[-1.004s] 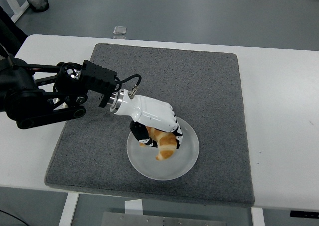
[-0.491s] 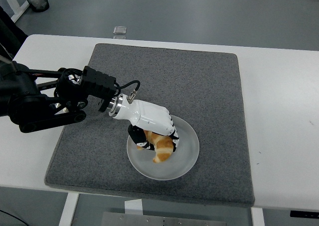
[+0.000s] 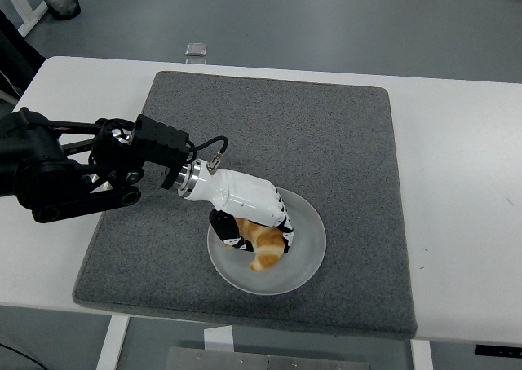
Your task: Place the bread on the plate
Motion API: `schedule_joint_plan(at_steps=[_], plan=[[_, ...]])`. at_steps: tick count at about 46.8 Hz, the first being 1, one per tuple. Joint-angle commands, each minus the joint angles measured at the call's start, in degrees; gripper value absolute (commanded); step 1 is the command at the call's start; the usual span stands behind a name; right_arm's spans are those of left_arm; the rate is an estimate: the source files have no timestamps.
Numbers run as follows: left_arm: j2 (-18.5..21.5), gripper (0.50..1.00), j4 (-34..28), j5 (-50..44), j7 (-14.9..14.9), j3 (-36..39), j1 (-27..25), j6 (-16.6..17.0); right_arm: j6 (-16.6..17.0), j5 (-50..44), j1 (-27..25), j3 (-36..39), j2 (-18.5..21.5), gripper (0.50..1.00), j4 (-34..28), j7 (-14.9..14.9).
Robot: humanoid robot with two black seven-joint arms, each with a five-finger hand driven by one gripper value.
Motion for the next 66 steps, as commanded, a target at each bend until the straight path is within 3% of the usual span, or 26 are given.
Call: schedule_joint_plan(at_steps=[1,4,14,24,35,44,52,57,66], plan=[[0.0,0.936,-0.01,-1.18,0.0,-0.15,0.01,-0.08,-0.01,0.0,0.0,0.0,0.0,0.952,0.0,0.0],[0.0,0.99,-0.01,-3.03,0.0,-0.24,-0.16,0.01,-0.01,0.0,0.0,0.0,0.0,0.952,0.0,0.0],[0.18,0.994,-0.1,-12.95,-0.18,-1.11,-1.39,-0.08,-0.01,0.0,0.0,0.0,0.0,0.952,0.0,0.0],[0.88,0.994,0.25,-33.51,-0.09,-7.96,-3.33,-0.78,-0.01,0.0,0.0,0.0,0.0,0.952,0.0,0.0],[0.09,0.994,11.93,-57.06,0.61,-17.46,-2.8,-0.43,0.0,0.0,0.0,0.0,0.0,0.952,0.0,0.0],[0.18,0.994,17.03,-79.91,4.83,-17.55,-2.98,0.1,-0.01,0.0,0.0,0.0,0.0,0.952,0.0,0.0],[0.88,0.994,17.56,-88.89,7.64,-17.81,-0.87,4.75,-0.01,0.0,0.0,0.0,0.0,0.954,0.0,0.0],[1.41,0.994,17.65,-95.21,10.37,-18.08,1.59,5.63,-0.01,0.0,0.0,0.0,0.0,0.952,0.0,0.0],[3.17,0.994,17.65,-108.76,10.72,-21.06,5.81,5.37,-0.01,0.0,0.0,0.0,0.0,0.952,0.0,0.0]])
